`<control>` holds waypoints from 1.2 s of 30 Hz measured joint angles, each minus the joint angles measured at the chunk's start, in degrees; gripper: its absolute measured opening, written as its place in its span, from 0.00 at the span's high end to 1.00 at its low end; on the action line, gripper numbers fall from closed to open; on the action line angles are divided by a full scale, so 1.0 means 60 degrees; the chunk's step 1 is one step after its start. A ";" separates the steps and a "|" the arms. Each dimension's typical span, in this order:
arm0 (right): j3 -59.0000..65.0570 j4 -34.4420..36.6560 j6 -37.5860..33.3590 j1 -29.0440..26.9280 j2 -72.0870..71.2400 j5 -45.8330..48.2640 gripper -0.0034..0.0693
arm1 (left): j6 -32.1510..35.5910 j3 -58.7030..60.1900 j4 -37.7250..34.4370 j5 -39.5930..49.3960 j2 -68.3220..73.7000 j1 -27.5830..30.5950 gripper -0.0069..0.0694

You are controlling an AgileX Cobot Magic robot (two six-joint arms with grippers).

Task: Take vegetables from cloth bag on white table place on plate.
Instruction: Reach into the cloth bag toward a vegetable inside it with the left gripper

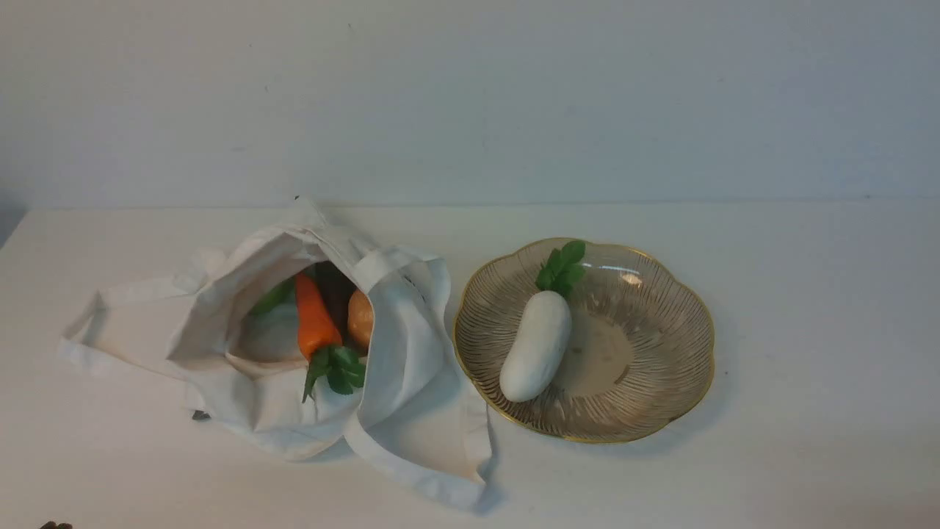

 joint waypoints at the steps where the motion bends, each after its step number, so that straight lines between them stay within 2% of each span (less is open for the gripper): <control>1: 0.0000 0.0000 0.0000 0.0000 0.0000 0.0000 0.97 | 0.0000 0.0000 0.0000 0.0000 0.0000 0.0000 0.91; 23: 0.0000 0.0010 0.0000 0.0000 0.0000 0.0000 0.97 | -0.0060 0.0000 -0.0137 -0.0027 0.0000 0.0000 0.91; 27: 0.0000 0.0001 0.0000 0.0000 0.0000 0.0000 0.97 | -0.1443 0.0009 -0.2919 -0.0722 0.0000 0.0000 0.91; 32: 0.0000 0.0001 0.0000 0.0000 0.0000 0.0000 0.97 | -0.1706 0.0009 -0.4615 -0.1647 0.0000 0.0000 0.91; 36: 0.0000 0.0001 0.0000 0.0000 0.0000 0.0000 0.97 | -0.1722 0.0009 -0.5343 -0.2314 0.0000 0.0000 0.91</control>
